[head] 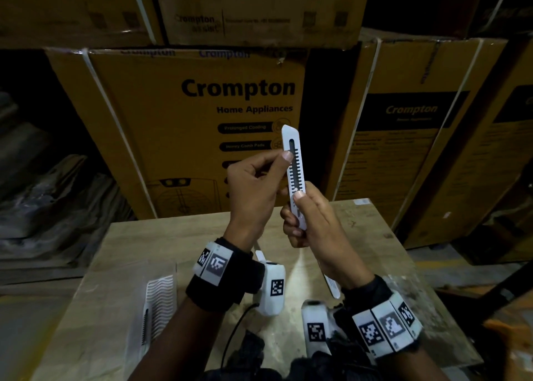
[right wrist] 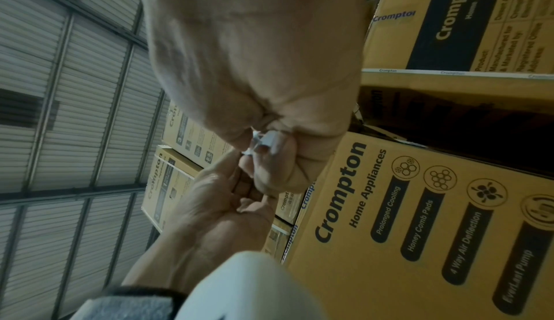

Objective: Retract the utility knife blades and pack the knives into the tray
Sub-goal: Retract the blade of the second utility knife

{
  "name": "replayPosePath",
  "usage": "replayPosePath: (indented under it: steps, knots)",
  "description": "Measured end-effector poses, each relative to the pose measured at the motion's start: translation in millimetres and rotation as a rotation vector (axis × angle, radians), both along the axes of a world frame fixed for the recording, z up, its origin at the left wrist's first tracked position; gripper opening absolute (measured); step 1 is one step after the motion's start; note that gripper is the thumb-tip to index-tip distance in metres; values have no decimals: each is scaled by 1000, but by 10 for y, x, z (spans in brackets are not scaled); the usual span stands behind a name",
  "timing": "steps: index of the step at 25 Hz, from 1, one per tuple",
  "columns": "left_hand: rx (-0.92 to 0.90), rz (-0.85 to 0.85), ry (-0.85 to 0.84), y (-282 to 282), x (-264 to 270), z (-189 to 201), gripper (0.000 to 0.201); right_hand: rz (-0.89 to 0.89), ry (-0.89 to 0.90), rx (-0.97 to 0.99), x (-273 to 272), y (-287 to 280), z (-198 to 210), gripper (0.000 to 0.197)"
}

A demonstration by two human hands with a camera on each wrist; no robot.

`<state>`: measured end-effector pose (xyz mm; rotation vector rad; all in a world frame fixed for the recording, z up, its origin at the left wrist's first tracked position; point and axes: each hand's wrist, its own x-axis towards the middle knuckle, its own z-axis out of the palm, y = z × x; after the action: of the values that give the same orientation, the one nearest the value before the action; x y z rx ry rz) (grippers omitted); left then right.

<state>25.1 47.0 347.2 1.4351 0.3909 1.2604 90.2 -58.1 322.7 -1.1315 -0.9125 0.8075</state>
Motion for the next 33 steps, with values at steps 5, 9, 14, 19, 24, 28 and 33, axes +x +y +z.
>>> replayPosePath:
  steps: [5,9,14,19,24,28,33]
  knots:
    - [15,-3,1,-27,15,25,11,-5,-23,36,-9,19,-10,30]
    - [17,-6,9,-23,13,31,10,44,45,40,-15,29,-28,22]
    - [-41,26,26,19,2,36,11,122,159,21,11,18,4,27]
    - [-28,89,48,81,-8,24,10,97,204,-49,60,-23,-2,30]
    - [18,80,52,-3,29,-2,10,43,216,-77,27,-14,-22,26]
    - [-5,96,45,25,22,-12,10,61,173,-57,67,-58,-50,32]
    - [-41,149,73,60,22,-18,6,3,-32,-48,148,-162,-55,33]
